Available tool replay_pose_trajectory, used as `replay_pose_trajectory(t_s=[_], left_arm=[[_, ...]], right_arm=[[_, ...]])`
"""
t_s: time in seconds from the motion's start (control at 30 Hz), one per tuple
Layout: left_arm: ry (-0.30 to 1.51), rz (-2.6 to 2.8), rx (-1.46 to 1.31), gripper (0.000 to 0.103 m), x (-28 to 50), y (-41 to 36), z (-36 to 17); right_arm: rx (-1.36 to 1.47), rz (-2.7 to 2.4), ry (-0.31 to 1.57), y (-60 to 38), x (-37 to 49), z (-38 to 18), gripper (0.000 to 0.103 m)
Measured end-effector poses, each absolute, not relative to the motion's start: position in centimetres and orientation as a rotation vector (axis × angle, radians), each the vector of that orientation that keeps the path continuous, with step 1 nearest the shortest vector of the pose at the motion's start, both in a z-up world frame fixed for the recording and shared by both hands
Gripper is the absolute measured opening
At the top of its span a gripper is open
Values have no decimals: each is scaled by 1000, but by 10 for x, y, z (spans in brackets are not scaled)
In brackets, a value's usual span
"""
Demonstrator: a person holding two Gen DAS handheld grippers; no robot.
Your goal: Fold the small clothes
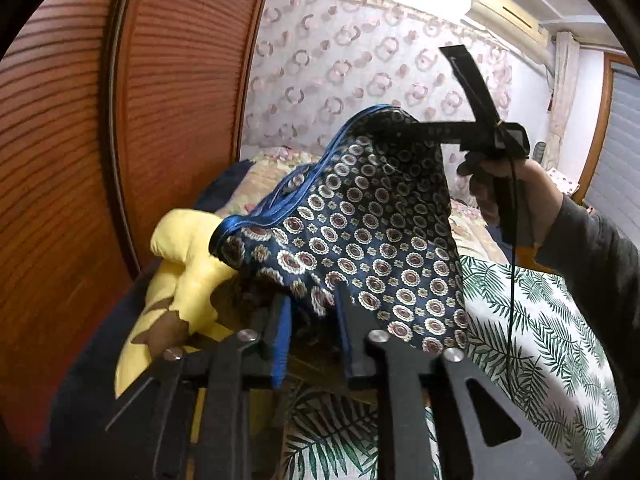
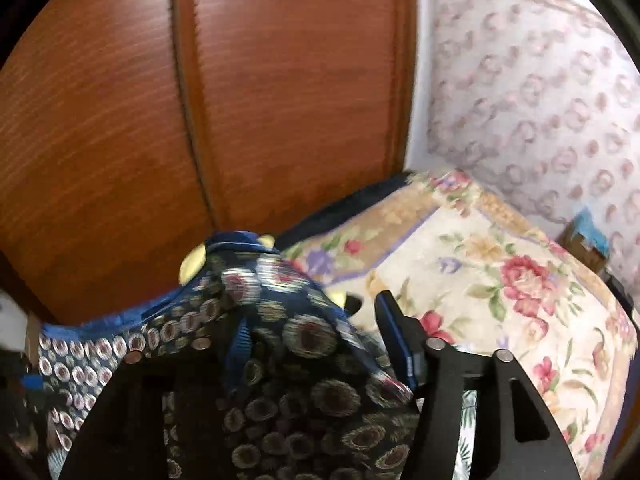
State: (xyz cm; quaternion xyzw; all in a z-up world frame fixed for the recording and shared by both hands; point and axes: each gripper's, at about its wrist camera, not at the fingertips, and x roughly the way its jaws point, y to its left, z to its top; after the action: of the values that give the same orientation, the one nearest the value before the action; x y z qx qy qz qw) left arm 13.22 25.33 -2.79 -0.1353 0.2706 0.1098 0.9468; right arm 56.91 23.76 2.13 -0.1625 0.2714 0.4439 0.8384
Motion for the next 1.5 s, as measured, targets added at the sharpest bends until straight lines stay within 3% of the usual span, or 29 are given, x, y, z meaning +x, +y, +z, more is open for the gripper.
replay_pose_trajectory(t_s=[0.1, 0.17, 0.3, 0.37, 0.83, 1.5], left_arm=[[535, 231, -244, 44, 128, 249, -22], [525, 229, -231, 48, 128, 246, -18], [506, 205, -220, 73, 133, 241, -13], [506, 191, -216, 80, 139, 240, -12], [569, 106, -182, 88, 163, 209, -20], [509, 6, -84, 88, 131, 94, 30]], right_arm=[[-334, 881, 502, 223, 571, 35, 65], [-351, 881, 473, 220, 568, 38, 66], [-362, 902, 493, 227, 564, 40, 67], [-362, 907, 484, 224, 552, 43, 67], [-240, 905, 601, 96, 480, 14, 67], [-112, 674, 482, -79, 286, 43, 67]])
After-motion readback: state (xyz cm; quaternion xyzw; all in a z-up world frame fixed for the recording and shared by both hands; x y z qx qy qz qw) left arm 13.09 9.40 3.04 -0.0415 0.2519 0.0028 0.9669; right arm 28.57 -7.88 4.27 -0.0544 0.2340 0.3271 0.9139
